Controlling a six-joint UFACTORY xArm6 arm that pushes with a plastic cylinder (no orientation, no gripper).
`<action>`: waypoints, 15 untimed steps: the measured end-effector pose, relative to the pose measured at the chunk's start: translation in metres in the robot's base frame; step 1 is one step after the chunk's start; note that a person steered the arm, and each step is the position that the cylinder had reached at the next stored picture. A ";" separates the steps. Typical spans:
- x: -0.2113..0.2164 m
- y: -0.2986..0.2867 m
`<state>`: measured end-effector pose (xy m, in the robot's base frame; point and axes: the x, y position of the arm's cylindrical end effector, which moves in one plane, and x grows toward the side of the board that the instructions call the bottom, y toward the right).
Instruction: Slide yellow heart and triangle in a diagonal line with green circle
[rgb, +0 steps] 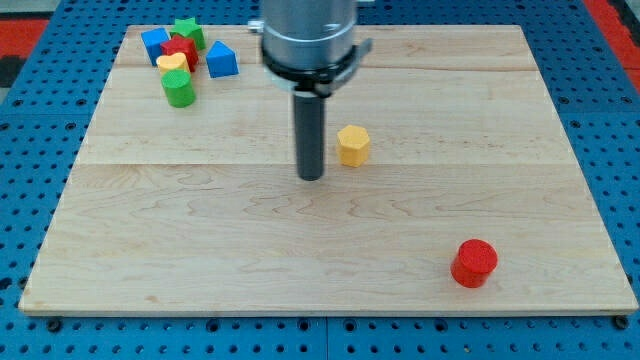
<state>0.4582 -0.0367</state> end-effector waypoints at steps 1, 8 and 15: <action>0.000 -0.095; -0.163 -0.136; -0.214 -0.051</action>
<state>0.2437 -0.0877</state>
